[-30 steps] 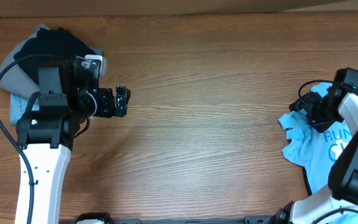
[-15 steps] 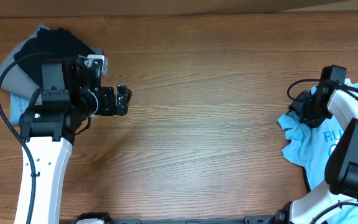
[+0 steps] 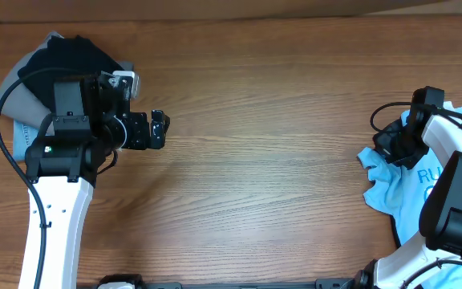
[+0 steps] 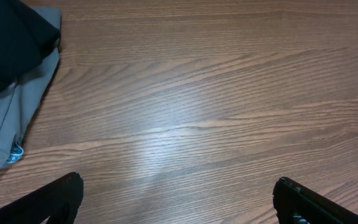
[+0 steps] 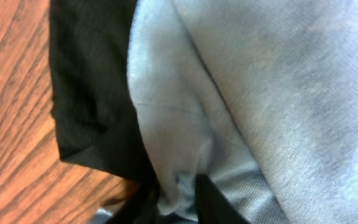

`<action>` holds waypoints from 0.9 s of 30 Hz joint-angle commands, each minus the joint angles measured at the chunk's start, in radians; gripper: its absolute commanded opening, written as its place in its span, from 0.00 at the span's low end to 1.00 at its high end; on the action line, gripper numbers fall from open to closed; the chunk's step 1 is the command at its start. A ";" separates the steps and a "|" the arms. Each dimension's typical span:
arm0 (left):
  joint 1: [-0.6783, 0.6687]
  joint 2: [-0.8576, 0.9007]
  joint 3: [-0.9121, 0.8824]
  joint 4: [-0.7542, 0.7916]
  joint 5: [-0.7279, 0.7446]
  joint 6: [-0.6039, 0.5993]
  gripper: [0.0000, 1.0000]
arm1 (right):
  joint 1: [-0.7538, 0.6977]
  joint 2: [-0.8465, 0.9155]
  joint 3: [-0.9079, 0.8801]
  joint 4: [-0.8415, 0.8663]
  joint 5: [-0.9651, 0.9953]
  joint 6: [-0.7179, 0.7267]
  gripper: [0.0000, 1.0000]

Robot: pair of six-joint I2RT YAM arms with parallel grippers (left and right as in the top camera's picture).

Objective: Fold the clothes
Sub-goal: 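Move the right gripper to the light-blue t-shirt and grasp its edge, then lift the blue t-shirt with the right gripper and drag it leftward to center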

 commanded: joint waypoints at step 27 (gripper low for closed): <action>-0.001 0.005 0.024 -0.007 0.018 -0.002 1.00 | -0.022 -0.104 0.427 -0.245 -0.263 -0.209 0.04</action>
